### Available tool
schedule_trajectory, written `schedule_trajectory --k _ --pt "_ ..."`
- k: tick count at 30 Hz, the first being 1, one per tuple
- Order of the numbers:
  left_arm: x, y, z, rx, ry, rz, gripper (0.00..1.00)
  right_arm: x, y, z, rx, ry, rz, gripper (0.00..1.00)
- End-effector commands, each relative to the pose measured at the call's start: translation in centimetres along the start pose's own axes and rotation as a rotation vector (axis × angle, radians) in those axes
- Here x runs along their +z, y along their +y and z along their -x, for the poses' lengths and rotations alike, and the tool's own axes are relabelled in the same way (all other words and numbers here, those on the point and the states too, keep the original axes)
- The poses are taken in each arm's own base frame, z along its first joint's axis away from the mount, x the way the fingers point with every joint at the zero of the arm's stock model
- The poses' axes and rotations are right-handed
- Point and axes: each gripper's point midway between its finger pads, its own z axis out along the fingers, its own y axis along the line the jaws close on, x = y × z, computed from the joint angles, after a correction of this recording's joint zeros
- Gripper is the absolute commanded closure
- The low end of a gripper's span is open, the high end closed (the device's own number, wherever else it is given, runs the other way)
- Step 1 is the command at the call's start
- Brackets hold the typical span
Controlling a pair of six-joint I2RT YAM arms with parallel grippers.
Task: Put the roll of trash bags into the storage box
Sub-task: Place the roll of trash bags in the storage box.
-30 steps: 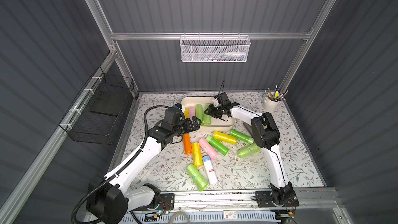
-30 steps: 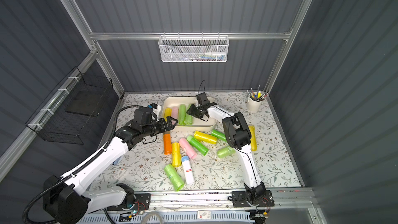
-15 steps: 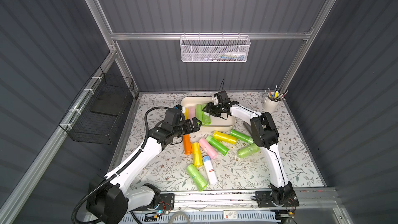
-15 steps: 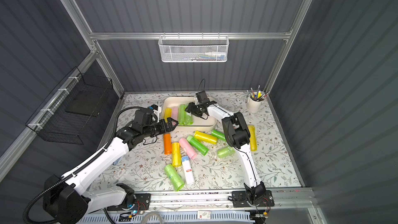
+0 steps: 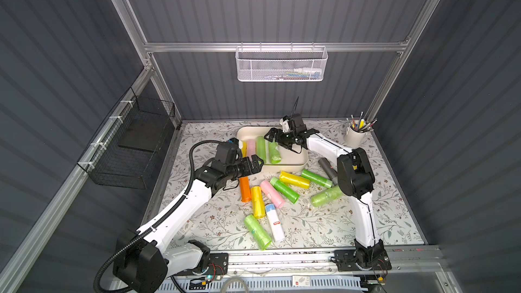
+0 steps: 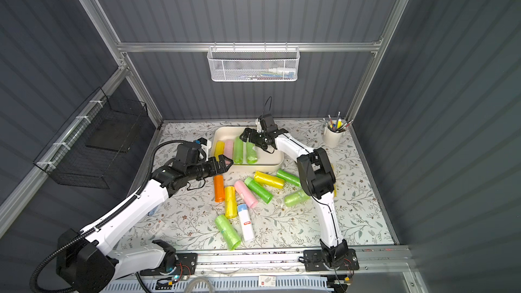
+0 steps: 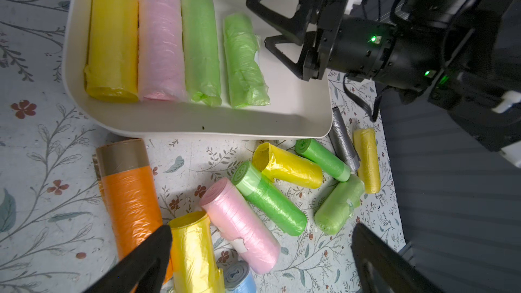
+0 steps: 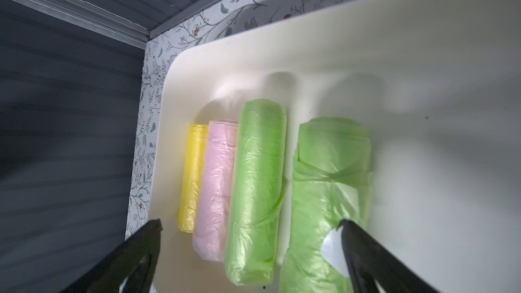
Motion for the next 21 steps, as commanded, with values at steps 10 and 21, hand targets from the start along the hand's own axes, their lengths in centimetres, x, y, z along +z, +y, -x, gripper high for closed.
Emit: schedule_trajectory --k 10,21 --pt "-1.5 0.6 0.0 0.042 0.000 0.044 0.00 -3.5 -2.1 1.3 -0.033 -0.073 -0.167 0.02" --pt "-0.8 1.4 -0.4 0.037 0.020 0.084 0.00 -4.1 -3.0 0.0 -0.043 -0.042 -0.196 0.10"
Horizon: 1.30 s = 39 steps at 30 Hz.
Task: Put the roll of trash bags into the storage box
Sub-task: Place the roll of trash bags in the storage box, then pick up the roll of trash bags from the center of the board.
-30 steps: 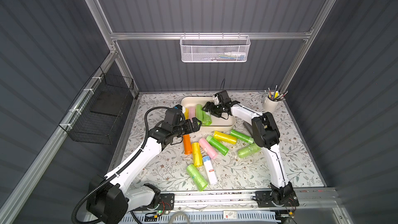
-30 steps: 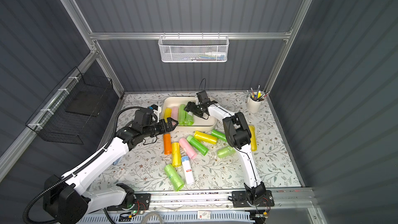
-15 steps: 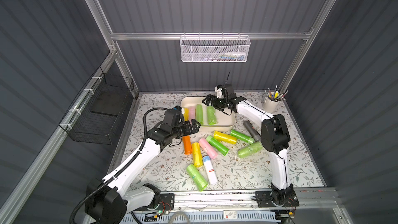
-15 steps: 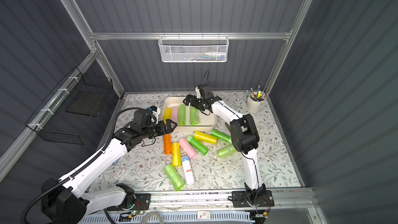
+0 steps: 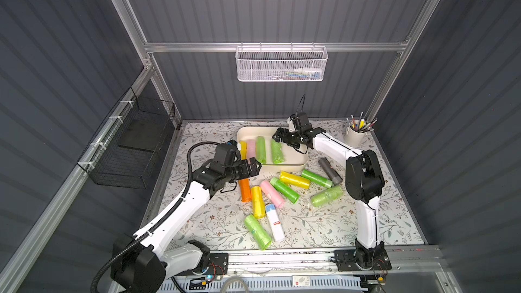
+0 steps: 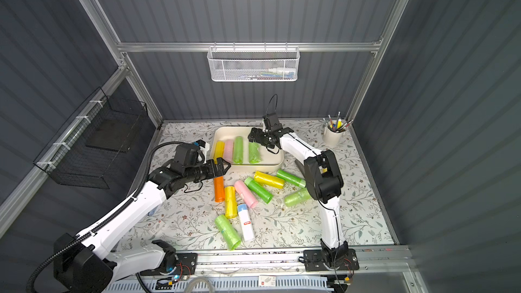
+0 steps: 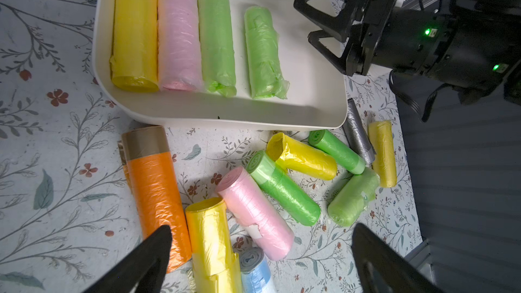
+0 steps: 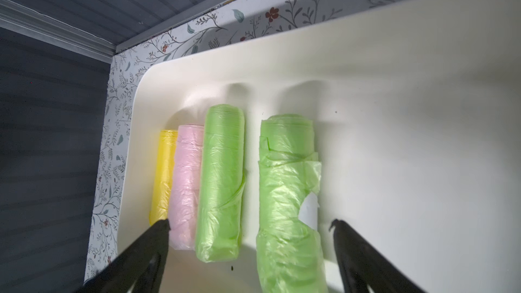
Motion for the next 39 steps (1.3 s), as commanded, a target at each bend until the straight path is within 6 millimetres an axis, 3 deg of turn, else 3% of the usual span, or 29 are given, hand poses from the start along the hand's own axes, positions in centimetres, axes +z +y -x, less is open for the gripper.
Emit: schedule_trajectory --k 1,9,16,22,28,34,39 --pt "-0.2 0.7 0.4 0.015 0.001 0.046 0.00 -1.5 -0.1 -0.1 -0.030 -0.001 -0.021 0.11" --pt "-0.6 1.7 0.4 0.006 -0.002 0.113 0.00 -8.2 1.9 0.0 -0.055 -0.079 0.014 0.08" --pt "-1.4 3.6 -0.6 -0.035 -0.011 0.186 0.00 -15.5 3.1 -1.6 -0.081 -0.169 0.032 0.01" --pt "-2.1 4.9 -2.0 -0.096 0.019 0.241 0.00 -20.6 1.2 -5.5 -0.062 -0.197 -0.002 0.01" --pt "-2.6 6.7 -4.8 -0.162 0.040 0.267 0.00 -24.6 -1.7 -9.5 -0.096 -0.223 -0.056 0.01" --pt "-3.4 7.8 -7.6 -0.181 0.110 0.299 0.00 -25.2 -3.9 -14.0 -0.111 -0.147 -0.085 0.01" --pt "-3.4 8.1 -10.1 -0.196 0.196 0.288 0.00 -24.8 -4.5 -16.9 -0.087 -0.109 -0.056 0.01"
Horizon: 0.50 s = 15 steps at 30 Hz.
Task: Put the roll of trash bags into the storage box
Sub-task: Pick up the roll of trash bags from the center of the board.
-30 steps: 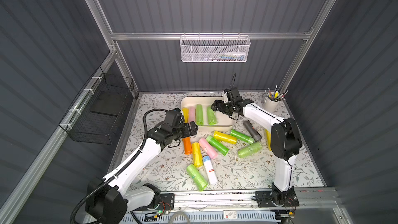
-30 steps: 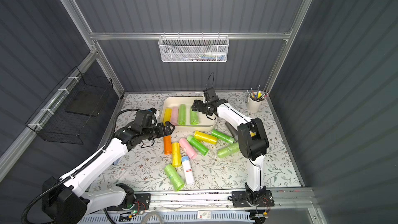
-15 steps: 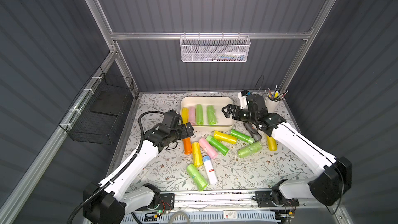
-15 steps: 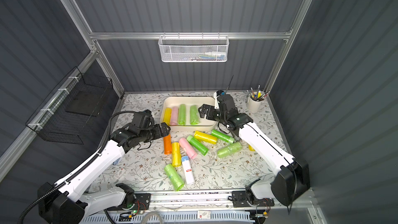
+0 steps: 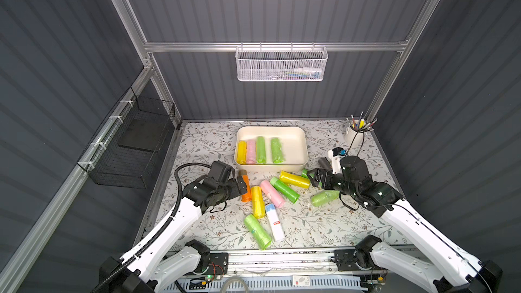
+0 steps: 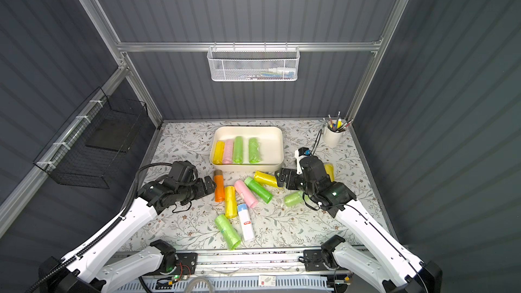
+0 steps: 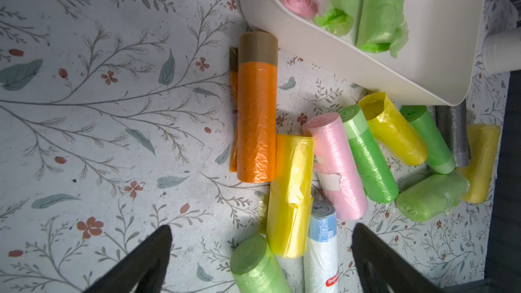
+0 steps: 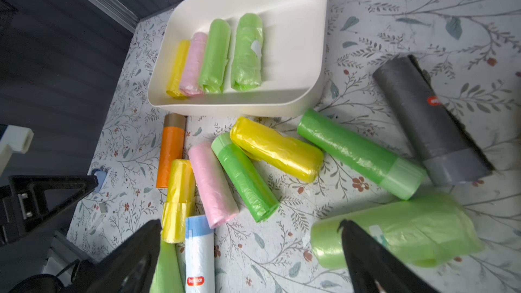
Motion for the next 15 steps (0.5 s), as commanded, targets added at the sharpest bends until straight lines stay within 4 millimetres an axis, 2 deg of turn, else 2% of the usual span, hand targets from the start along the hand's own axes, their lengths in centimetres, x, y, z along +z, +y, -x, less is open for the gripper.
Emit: schedule_trajectory --k 1,5,9,15 --pt "0.3 0.9 -2.9 -0.021 0.107 0.007 0.00 -0.2 -0.3 -1.9 0.029 0.030 0.008 0.01" --pt "0.8 0.7 -5.2 -0.030 0.162 -0.030 0.00 0.1 0.2 -3.5 0.061 0.050 0.057 0.01" --pt "0.7 0.8 -7.0 -0.056 0.188 -0.062 0.00 0.3 -0.3 -4.7 0.063 0.088 0.026 0.01" --pt "0.9 0.9 -8.8 -0.147 0.208 -0.127 0.06 0.3 -0.3 -5.3 0.054 0.114 0.005 0.01"
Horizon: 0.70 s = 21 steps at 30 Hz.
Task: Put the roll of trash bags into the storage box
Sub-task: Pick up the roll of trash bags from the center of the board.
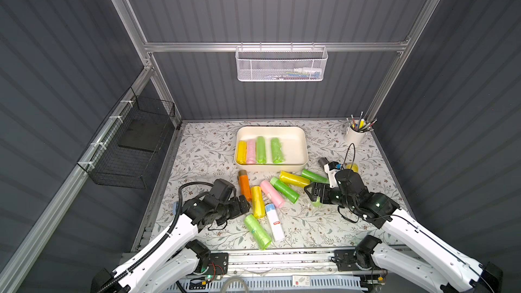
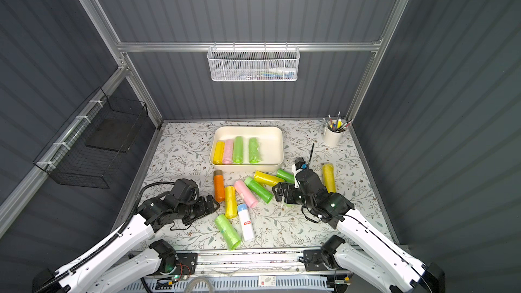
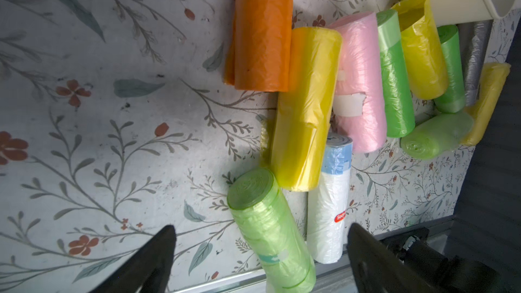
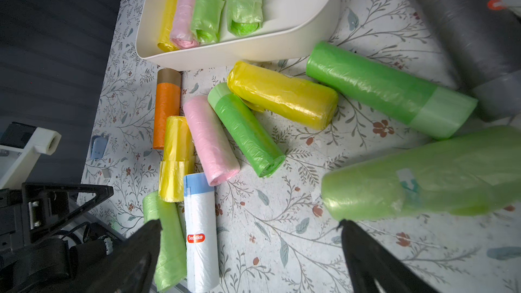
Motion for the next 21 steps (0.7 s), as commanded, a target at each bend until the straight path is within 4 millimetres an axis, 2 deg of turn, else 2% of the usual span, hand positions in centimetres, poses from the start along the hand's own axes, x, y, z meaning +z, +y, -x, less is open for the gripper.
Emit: schedule_trajectory --k 1,21 --pt "0.1 -0.1 -1.1 -0.074 0.026 -0.044 0.06 -0.1 -0.3 -0.4 0.011 0.012 -0.025 0.01" --pt "4.7 -2.3 -4.7 -0.005 0.196 -0.035 0.10 1.2 -0.7 -1.2 0.025 0.067 -0.066 0.01"
